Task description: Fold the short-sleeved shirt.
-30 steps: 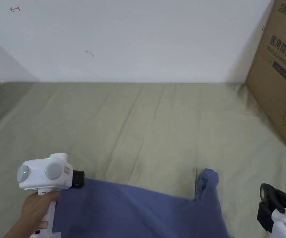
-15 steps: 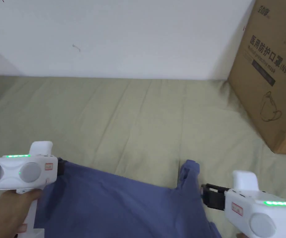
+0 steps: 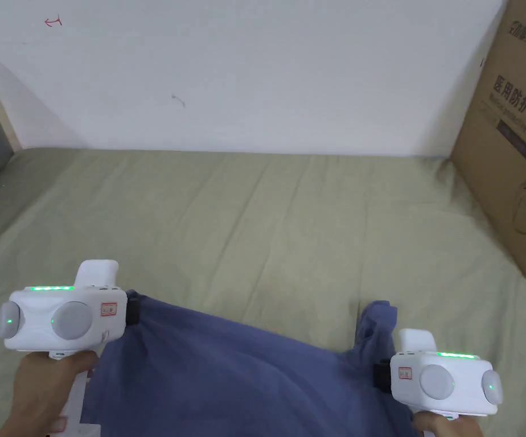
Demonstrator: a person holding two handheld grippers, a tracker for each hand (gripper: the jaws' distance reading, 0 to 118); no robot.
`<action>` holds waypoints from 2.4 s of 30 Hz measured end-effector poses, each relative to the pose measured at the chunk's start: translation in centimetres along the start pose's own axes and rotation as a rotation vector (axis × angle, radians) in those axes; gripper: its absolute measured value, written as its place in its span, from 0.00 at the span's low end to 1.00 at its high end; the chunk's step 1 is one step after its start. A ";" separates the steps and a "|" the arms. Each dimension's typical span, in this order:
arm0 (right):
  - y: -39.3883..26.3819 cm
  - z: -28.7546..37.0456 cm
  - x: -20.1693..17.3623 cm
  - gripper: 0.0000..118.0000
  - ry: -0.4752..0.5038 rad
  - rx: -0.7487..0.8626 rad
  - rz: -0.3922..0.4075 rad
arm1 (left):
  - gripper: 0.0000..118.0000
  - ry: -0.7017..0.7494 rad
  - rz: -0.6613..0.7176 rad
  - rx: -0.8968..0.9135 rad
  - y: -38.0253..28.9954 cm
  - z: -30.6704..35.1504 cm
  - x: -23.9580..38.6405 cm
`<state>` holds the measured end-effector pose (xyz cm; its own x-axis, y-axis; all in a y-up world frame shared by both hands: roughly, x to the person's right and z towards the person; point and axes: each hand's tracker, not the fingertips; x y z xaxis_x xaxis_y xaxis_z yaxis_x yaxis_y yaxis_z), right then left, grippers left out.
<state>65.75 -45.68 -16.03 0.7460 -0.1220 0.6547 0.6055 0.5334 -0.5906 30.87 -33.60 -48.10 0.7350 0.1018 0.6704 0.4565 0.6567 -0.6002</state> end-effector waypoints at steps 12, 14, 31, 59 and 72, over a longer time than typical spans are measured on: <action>2.1 13.5 -1.3 0.03 -0.010 0.309 0.125 | 0.01 0.014 0.028 0.121 0.1 6.2 -0.1; 3.1 16.9 -1.4 0.03 0.007 0.383 0.127 | 0.01 0.006 0.031 0.174 1.3 8.7 0.1; 17.5 39.8 -5.8 0.03 0.000 0.972 0.206 | 0.01 0.052 -0.023 0.614 18.1 26.7 3.7; 22.0 21.1 -3.3 0.03 0.039 0.807 0.214 | 0.01 0.113 -0.051 0.511 20.6 6.9 2.7; 6.4 16.9 -1.5 0.03 0.172 0.553 0.095 | 0.01 0.058 0.006 0.254 2.1 3.5 -1.0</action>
<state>63.81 -27.88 -12.84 0.8522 -0.1613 0.4977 0.3333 0.9007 -0.2787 29.38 -29.73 -48.47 0.7681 0.0681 0.6367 0.3171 0.8235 -0.4705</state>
